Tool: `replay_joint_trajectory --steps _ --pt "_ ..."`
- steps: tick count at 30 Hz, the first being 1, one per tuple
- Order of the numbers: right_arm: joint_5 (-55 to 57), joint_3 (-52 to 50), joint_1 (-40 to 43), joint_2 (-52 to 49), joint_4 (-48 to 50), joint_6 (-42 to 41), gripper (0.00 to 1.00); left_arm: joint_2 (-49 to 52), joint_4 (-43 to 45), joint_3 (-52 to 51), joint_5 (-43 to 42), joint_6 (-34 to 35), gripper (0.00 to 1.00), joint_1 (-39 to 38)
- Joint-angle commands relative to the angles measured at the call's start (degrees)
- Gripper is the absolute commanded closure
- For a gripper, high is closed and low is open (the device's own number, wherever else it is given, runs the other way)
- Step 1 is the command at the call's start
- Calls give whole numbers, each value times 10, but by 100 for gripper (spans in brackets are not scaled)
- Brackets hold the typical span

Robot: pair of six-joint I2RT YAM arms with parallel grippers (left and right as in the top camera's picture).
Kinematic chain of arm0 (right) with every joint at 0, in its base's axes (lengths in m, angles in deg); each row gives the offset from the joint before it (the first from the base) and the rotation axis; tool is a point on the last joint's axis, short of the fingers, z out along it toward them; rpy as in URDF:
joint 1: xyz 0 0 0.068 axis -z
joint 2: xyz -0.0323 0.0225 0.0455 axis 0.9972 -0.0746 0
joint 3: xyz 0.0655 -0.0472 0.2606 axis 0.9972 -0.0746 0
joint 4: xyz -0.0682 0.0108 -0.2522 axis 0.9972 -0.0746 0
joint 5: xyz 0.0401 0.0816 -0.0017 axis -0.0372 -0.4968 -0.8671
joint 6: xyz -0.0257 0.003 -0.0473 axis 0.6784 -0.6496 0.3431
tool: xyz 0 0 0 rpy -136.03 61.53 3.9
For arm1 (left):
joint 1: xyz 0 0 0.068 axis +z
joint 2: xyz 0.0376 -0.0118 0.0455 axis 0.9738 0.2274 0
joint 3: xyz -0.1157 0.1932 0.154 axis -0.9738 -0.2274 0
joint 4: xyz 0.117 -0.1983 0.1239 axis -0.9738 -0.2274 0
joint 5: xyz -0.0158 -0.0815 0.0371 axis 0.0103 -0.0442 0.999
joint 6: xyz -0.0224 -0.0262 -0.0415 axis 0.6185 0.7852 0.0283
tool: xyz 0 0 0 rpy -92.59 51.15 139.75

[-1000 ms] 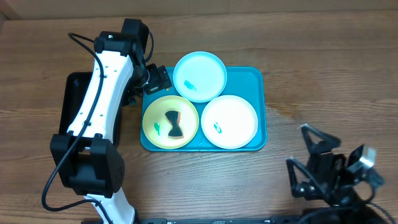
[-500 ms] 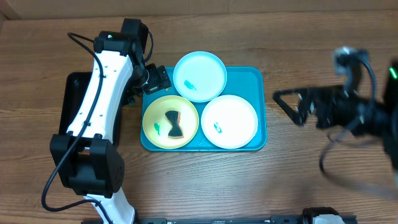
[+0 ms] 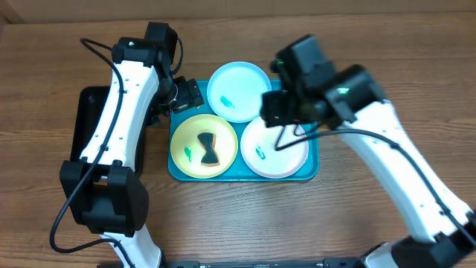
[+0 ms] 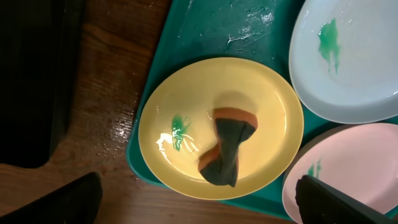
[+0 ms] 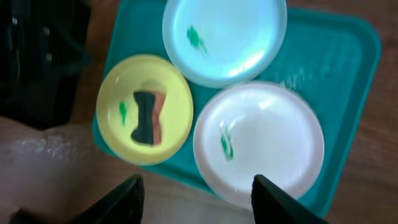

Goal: Clean dirty plates on tray and stack at the side
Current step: 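Move the right gripper to grip the yellow plate's rim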

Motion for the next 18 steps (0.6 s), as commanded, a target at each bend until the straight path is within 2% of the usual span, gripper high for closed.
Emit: replay_joint_trajectory --steps 1,6,8,11,18 --pt "33 13 -18 -30 43 -23 43 -3 -3 8 10 -32 0 0" --pt "9 5 -35 -104 70 27 43 -3 -7 8 10 -48 0 0" --pt "-12 2 -38 -138 76 66 48 -3 -7 8 10 -48 0 0" --pt "-90 2 -39 -183 82 143 48 -3 -7 8 10 -48 0 0" --pt "-100 2 -39 -247 117 178 52 -3 -8 8 10 -48 0 0"
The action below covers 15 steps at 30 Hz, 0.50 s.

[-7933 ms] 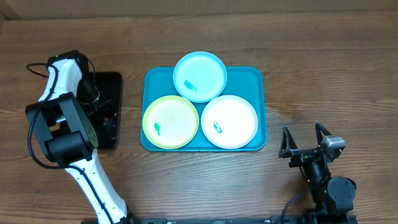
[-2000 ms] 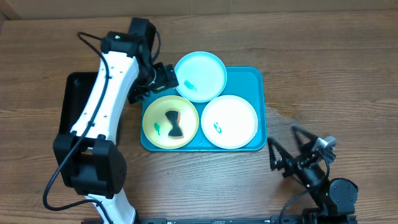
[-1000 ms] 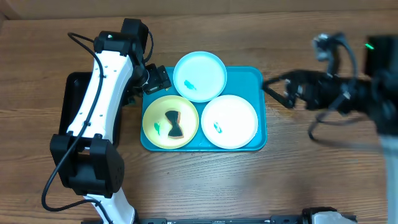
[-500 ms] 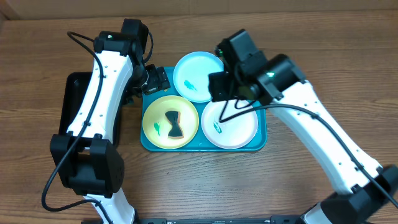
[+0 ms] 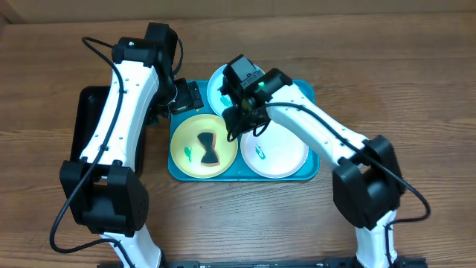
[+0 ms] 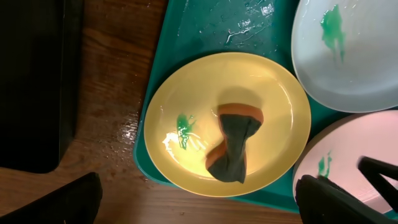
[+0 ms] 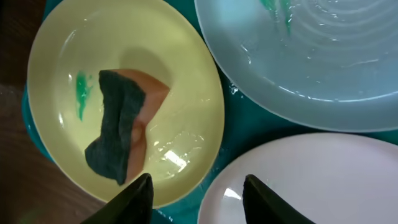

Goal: Clean dirty plates on tray and stack at the side
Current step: 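Move the right gripper to grip the yellow plate's rim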

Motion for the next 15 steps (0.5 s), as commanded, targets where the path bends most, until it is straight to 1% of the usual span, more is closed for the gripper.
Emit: replay_joint_trajectory --steps 1,15 --pt "-23 3 -3 -10 11 53 52 -3 -3 8 8 -10 0 0" --pt "-17 -13 -4 -57 42 61 54 -3 -13 8 7 -10 0 0"
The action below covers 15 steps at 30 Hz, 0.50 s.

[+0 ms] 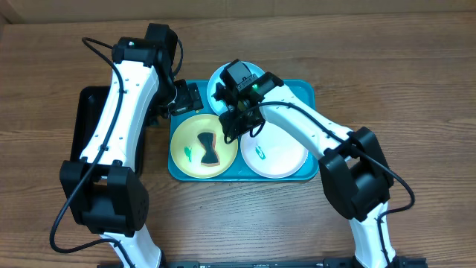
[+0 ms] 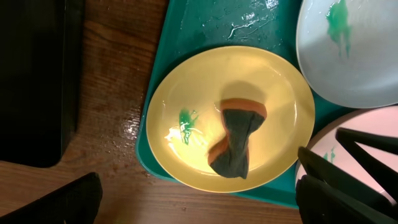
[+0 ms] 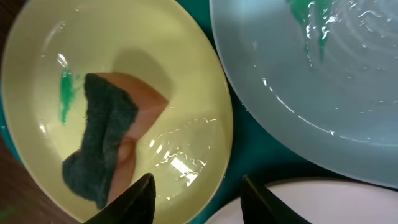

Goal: Clean dirty plates on tray and stack at the side
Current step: 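Move the right gripper to grip the yellow plate's rim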

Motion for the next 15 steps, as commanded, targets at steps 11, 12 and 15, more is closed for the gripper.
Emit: replay_joint_trajectory --steps 11,12,15 --pt "4 -12 0 -37 18 6 63 -3 -13 4 7 -11 12 -1" --pt "4 -12 0 -37 20 6 63 -3 -13 0 7 -11 12 -1" --pt "6 -13 0 -37 23 6 68 -3 -12 -24 2 -11 17 -1"
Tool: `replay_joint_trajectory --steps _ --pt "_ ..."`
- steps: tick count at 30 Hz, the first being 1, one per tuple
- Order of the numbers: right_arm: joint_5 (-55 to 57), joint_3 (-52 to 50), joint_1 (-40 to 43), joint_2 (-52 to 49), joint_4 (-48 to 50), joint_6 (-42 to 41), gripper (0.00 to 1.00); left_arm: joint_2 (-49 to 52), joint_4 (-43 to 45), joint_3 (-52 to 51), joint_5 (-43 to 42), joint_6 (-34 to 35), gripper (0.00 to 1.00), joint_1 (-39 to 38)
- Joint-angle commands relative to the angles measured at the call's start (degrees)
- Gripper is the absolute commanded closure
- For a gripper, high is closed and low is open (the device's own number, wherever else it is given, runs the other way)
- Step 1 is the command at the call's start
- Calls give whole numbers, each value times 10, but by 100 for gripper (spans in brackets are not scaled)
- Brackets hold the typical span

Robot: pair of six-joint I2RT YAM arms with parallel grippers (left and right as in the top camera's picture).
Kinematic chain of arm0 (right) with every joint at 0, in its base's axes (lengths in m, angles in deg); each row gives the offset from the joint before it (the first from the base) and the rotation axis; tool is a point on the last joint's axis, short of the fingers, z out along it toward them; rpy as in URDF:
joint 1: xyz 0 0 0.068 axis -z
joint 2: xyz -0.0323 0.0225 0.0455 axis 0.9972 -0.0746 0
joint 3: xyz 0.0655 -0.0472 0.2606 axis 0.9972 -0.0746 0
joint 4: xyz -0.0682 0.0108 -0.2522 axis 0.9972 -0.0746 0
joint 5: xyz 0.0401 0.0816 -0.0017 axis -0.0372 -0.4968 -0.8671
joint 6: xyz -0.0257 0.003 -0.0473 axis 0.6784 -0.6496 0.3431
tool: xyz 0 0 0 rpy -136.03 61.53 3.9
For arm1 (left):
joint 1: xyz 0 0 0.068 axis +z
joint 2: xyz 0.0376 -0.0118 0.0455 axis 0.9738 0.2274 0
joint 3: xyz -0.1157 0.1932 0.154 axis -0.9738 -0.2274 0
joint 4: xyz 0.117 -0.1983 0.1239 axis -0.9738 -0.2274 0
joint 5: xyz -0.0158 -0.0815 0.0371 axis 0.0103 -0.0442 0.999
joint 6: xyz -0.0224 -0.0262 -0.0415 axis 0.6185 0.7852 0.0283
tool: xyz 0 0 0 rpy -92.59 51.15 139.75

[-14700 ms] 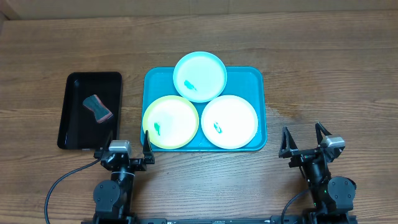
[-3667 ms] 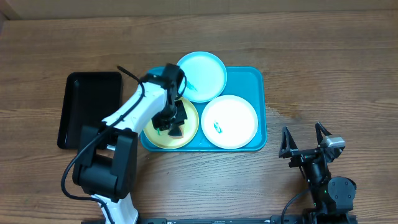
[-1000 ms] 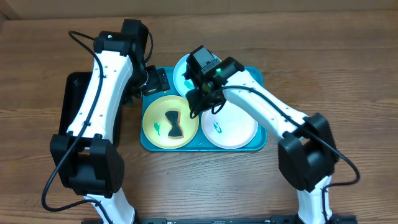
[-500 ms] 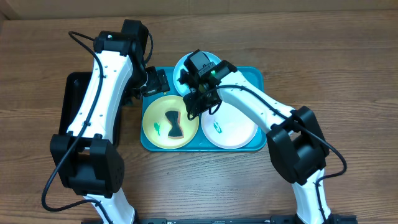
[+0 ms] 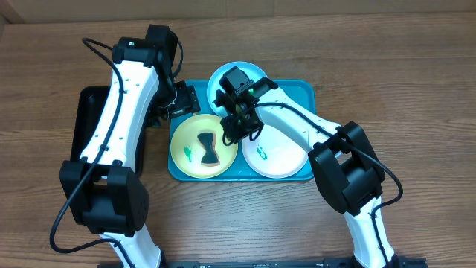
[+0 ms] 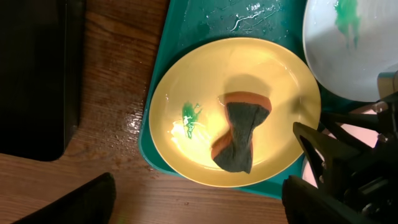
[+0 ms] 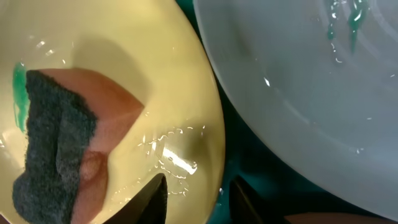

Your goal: Clean dirty plates on tray and stack at the side

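Observation:
A teal tray point(image 5: 306, 95) holds three plates. The yellow plate point(image 5: 186, 160) carries a twisted grey-and-orange sponge point(image 5: 208, 148) and a green smear point(image 6: 189, 113). The pale blue plate point(image 5: 223, 88) and the pinkish plate point(image 5: 281, 155) each show a green smear too. My right gripper point(image 5: 239, 131) is open, low at the yellow plate's right rim point(image 7: 214, 155). One finger point(image 7: 155, 199) is over the plate's inside, the other point(image 7: 249, 202) over the tray. My left gripper point(image 6: 196, 205) hangs open above the yellow plate and holds nothing.
A black flat tray point(image 5: 82, 123) lies on the wood table point(image 5: 416, 89) to the left of the teal tray. Water drops glisten on the teal tray point(image 6: 242, 22) and on the wood point(image 6: 134, 121) beside it.
My right gripper has come lower and closer to the yellow plate's right rim, its fingers now astride it. The left wrist view has shifted slightly; plates and sponge lie as before.
My right gripper was open high above the tray, over the pinkish plate. Then it was lower, at the gap between the three plates. Then it was nearer the yellow plate's right edge, and now its fingers straddle that rim. My left gripper stayed open above.

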Motion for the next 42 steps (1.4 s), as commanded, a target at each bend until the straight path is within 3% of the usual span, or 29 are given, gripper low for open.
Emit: replay_joint_trajectory --steps 1,3,9,17,24,27,30,35,37,42 --pt "6 -7 0 -3 7 2 70 -3 1 -31 -6 -9 21 -1" --pt "7 -15 0 -3 14 2 72 -3 12 -58 -28 -12 29 -1" --pt "8 -24 0 -4 15 -3 84 -3 81 -139 -140 -60 36 -2" --pt "10 -24 2 -4 26 -19 92 -3 137 -226 -167 -70 48 -11" --pt "9 -24 3 -4 28 -33 96 -3 224 -284 -173 -68 51 -35" --pt "9 -24 3 -4 24 -33 96 -3 252 -301 -164 -40 59 -40" --pt "7 -24 2 -4 19 -33 96 -3 301 -331 -162 10 55 -39" --pt "4 -24 3 -4 15 -33 96 -3 328 -343 -160 9 55 -39" --pt "-2 -24 2 -4 15 -34 96 -3 330 -343 -154 9 66 -39" --pt "-2 -24 2 -4 15 -35 96 -3 329 -343 -124 9 79 -38"
